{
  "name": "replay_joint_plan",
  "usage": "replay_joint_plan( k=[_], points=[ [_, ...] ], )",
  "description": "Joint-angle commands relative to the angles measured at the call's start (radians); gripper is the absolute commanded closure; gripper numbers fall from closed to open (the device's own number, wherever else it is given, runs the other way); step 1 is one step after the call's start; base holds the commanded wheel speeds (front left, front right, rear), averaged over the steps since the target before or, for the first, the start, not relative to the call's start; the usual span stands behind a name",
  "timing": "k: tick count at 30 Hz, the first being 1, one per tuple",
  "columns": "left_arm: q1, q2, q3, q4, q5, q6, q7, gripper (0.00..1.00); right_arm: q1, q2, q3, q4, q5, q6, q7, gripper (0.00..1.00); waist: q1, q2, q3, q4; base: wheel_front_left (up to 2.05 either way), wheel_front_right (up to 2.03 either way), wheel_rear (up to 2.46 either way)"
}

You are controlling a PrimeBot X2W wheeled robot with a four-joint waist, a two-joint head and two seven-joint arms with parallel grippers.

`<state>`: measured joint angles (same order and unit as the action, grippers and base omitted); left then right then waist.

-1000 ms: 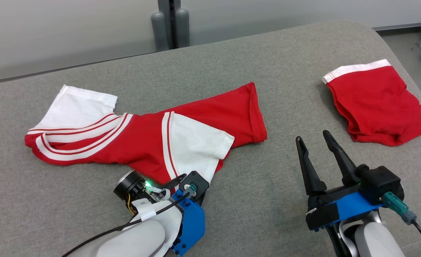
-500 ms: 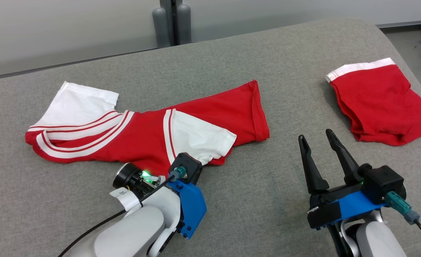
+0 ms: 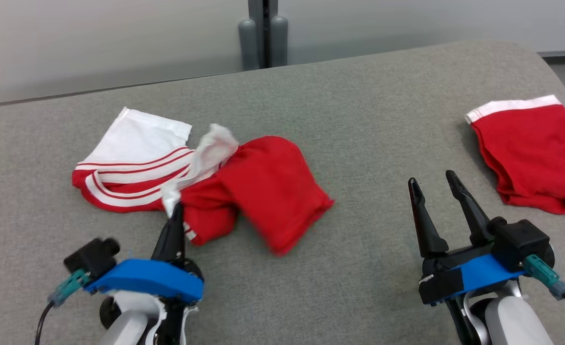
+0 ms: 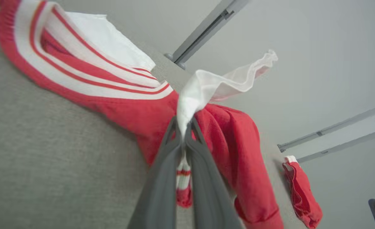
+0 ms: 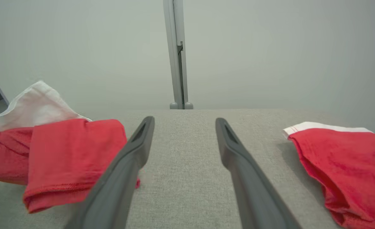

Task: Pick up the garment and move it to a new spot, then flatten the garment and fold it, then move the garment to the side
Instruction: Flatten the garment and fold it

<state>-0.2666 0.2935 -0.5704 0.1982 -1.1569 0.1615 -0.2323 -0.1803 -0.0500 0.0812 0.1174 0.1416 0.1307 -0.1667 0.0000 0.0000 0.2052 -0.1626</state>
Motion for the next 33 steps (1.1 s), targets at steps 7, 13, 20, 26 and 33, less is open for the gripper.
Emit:
replay_joint_plan(
  k=[7, 13, 20, 26, 33],
  points=[
    [0.131, -0.054, 0.137, 0.080, -0.041, 0.042, -0.031, 0.00, 0.002, -0.001, 0.003, -0.025, -0.019, 0.000, 0.026, 0.00, 0.0000, 0.0000, -0.013, 0.063, 0.00, 0.00, 0.00],
    [0.131, -0.061, 0.233, 0.024, 0.130, 0.004, -0.033, 0.00, 0.016, -0.001, 0.000, -0.036, -0.028, 0.000, 0.047, 0.00, 0.0000, 0.0000, -0.038, 0.097, 0.00, 0.00, 0.00],
    [0.098, 0.021, 0.215, -0.009, 0.495, -0.024, -0.034, 0.00, 0.035, -0.001, 0.008, -0.040, -0.036, 0.000, 0.070, 0.00, 0.0000, 0.0000, -0.076, 0.104, 0.00, 0.00, 0.00],
    [0.072, 0.057, 0.175, 0.043, 0.598, -0.009, -0.034, 0.00, 0.061, -0.002, 0.018, -0.035, -0.044, 0.000, 0.098, 0.00, 0.0000, 0.0000, -0.099, 0.100, 0.00, 0.00, 0.00],
    [0.091, 0.057, 0.182, 0.042, 0.588, -0.014, -0.034, 0.00, -0.001, -0.001, 0.100, 0.034, 0.048, 0.000, 0.255, 0.00, 0.0000, 0.0000, -0.070, 0.101, 0.00, 0.00, 0.00]
  ],
)
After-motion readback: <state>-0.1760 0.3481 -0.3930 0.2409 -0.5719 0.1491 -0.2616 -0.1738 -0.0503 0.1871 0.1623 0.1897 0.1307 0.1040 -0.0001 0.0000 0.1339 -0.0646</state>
